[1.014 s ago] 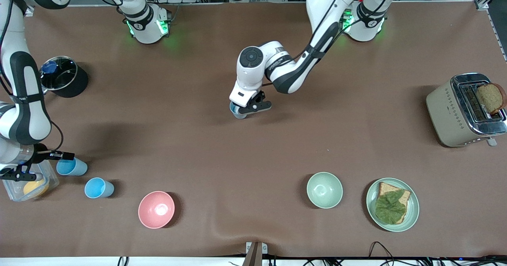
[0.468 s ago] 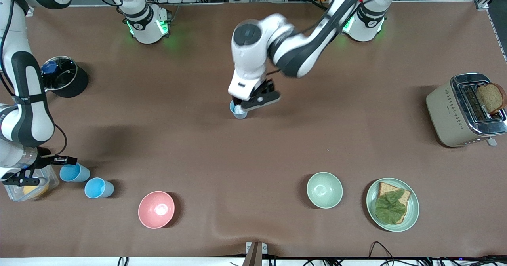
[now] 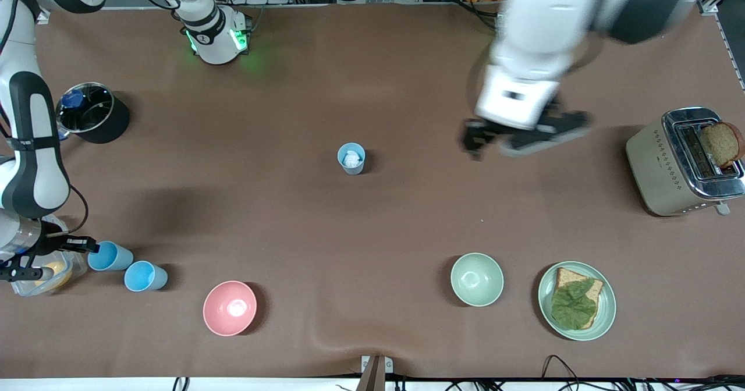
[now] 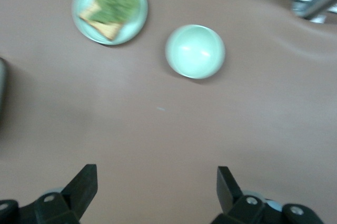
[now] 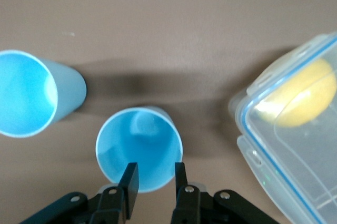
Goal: Stack blue cups with both arms
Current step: 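Withdraw the left gripper while the right gripper grasps a blue cup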
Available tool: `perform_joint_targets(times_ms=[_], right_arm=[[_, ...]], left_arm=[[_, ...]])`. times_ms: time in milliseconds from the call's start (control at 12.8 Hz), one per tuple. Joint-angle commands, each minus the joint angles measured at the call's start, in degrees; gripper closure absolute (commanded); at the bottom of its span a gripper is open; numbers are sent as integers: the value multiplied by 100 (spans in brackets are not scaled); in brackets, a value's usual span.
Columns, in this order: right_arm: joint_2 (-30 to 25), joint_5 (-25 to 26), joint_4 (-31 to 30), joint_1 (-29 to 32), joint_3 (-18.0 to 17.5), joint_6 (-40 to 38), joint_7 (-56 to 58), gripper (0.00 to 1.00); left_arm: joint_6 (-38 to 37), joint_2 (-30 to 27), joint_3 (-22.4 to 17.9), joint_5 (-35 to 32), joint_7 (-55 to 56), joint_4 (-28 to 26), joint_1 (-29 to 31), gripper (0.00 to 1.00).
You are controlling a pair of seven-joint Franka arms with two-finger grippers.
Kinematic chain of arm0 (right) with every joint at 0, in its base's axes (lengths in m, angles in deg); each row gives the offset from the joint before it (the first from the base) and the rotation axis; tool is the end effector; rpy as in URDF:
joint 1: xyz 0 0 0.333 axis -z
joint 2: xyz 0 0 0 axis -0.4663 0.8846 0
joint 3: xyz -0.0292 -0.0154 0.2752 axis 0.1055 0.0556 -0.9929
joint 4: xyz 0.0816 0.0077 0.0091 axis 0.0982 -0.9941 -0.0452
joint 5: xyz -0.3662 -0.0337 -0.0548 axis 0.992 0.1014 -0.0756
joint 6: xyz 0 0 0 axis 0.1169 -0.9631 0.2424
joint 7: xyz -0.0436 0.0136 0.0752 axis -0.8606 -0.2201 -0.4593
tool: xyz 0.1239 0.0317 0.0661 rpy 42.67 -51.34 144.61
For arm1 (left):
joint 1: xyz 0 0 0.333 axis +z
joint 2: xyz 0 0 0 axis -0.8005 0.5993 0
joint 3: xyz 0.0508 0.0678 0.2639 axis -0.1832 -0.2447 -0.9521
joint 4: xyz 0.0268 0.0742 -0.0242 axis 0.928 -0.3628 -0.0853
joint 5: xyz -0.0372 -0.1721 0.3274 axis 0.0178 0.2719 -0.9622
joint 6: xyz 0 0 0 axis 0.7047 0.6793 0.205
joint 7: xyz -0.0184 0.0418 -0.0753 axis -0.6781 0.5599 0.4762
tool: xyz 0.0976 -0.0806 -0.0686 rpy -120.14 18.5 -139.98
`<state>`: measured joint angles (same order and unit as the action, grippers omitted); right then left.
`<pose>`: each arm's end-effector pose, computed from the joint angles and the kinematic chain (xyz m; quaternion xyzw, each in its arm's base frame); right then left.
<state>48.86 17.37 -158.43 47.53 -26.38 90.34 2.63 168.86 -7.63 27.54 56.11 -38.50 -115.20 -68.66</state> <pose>0.6647 -0.1950 0.2270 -0.9996 0.0097 -0.0221 0.0130 0.5456 -0.2386 0.5199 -0.9862 -0.1410 -0.0762 0.0412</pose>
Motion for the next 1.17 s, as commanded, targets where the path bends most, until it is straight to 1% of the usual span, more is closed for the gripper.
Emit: perform_joint_targets(times_ms=[0, 78, 156, 234, 390, 468, 546, 624, 702, 858, 1014, 1092], right_arm=[[149, -149, 71, 22, -22, 358, 405, 64], [175, -149, 62, 48, -22, 359, 555, 64], [176, -149, 62, 66, -22, 359, 609, 64], [184, -149, 36, 83, -22, 376, 644, 64], [185, -149, -122, 110, -22, 621, 864, 64], [193, -158, -210, 145, -22, 735, 899, 64], [193, -149, -254, 145, -22, 771, 900, 64], [193, -158, -255, 145, -22, 772, 900, 68], [202, -167, -263, 154, -31, 772, 891, 98], [202, -394, -272, 154, -22, 745, 891, 100], [193, -404, -272, 163, -22, 684, 882, 100], [150, -404, -264, 206, -31, 466, 891, 100]], left_arm=[[-90, -191, 167, 4, -1424, -189, 1060, 0], [-81, -217, 115, 99, -2013, -197, 1212, 0], [-90, -296, -77, 161, -2341, -223, 1197, 0], [-98, -418, -349, 284, -2484, -267, 1127, 0], [-186, -533, -561, 705, -2809, -320, 1170, 0], [-160, -699, -606, 811, -2723, -555, 1170, 0], [-117, -779, -658, 821, -2748, -645, 1187, 0], [-125, -841, -685, 821, -2810, -680, 1222, 0], [-134, -911, -685, 821, -2801, -716, 1266, 0], [-125, -851, -677, 812, -2845, -655, 1267, 0], [-116, -842, -650, 821, -2845, -672, 1240, 0], [-125, -842, -650, 821, -2845, -681, 1232, 0]])
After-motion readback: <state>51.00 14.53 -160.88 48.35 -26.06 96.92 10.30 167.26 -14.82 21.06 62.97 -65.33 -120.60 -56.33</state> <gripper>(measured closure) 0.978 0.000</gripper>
